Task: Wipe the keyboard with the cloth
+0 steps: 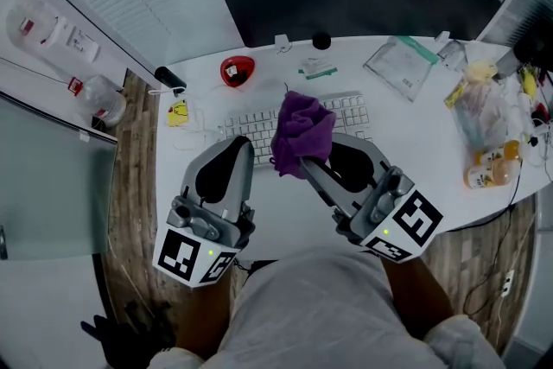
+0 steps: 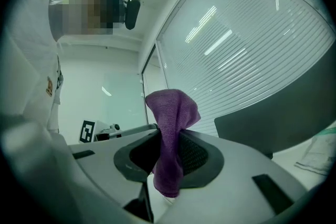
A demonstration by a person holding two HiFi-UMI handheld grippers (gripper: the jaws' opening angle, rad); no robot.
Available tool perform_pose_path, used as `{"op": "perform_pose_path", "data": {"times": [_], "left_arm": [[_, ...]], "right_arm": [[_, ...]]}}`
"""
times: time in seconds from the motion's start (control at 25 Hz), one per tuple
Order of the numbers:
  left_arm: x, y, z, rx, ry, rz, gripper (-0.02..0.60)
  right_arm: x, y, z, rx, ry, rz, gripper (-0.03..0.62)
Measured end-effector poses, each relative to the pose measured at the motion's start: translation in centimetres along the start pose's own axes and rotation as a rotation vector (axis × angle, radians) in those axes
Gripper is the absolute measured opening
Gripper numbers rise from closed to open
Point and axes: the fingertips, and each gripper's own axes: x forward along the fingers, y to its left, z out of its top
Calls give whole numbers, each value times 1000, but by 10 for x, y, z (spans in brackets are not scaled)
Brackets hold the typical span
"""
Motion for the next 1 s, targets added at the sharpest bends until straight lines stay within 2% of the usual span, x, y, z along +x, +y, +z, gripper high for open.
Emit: {"op": "perform_pose_path", "data": {"times": [1.0], "left_arm": [[-2,-7,0,10,-4,6,15]], "right_arm": [[-3,9,-3,-21,-2,19,84]]}}
